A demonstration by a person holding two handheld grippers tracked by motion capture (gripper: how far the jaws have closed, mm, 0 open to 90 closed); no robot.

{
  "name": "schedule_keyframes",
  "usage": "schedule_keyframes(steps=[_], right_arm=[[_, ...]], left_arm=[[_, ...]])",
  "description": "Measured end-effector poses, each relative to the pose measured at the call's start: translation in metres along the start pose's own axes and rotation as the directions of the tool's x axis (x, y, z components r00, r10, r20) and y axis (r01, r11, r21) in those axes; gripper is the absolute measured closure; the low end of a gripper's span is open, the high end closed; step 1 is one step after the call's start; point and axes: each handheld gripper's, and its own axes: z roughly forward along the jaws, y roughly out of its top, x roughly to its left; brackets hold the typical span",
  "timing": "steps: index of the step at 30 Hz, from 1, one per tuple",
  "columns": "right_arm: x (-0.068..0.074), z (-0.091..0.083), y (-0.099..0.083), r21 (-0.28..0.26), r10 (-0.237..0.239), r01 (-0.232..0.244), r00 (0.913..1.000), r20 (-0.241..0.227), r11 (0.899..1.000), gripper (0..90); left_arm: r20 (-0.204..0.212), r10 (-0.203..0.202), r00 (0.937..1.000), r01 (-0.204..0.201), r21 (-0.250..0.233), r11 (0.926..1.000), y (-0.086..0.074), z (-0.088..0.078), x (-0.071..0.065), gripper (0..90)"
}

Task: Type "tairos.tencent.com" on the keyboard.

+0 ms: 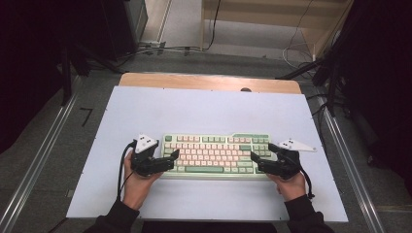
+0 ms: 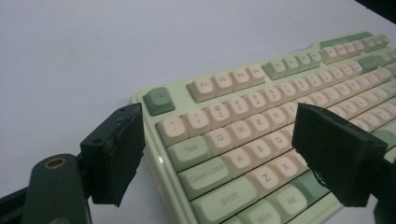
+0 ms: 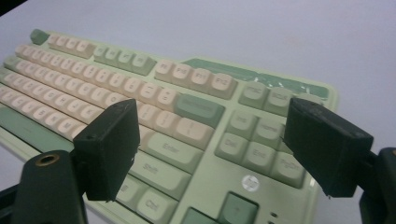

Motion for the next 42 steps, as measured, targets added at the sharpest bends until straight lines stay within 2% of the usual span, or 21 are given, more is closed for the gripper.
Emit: schedule_keyframes(steps=[7,16,22,35,42], right_arm=[[-0.018,-0.013,-0.009,-0.001,0.026,-0.026,0.9985,0.049,1.0,16.6],[-0.034,-0.029,-0.019,-0.012,0.047,-0.046,0.9939,0.099,0.999,16.6],[-0.048,-0.041,-0.027,-0.021,0.071,-0.069,0.9883,0.135,0.997,16.7],[-0.08,-0.063,-0.042,-0.031,0.133,-0.129,0.9651,0.226,0.991,16.7],[-0.092,-0.069,-0.049,-0.032,0.161,-0.158,0.9517,0.261,0.987,16.6]], left_arm=[[-0.065,0.006,0.9979,-0.006,-0.004,1.0,-0.008,-0.015,0.018,17.5],[-0.122,-0.02,0.9923,0.02,-0.005,0.9998,-0.016,-0.027,0.035,17.5],[-0.145,-0.038,0.9887,0.038,-0.006,0.9993,-0.021,-0.034,0.045,17.5],[-0.198,-0.07,0.9777,0.069,-0.008,0.9976,-0.031,-0.047,0.058,17.6],[-0.233,-0.084,0.9688,0.082,-0.016,0.9965,-0.034,-0.051,0.065,17.9]])
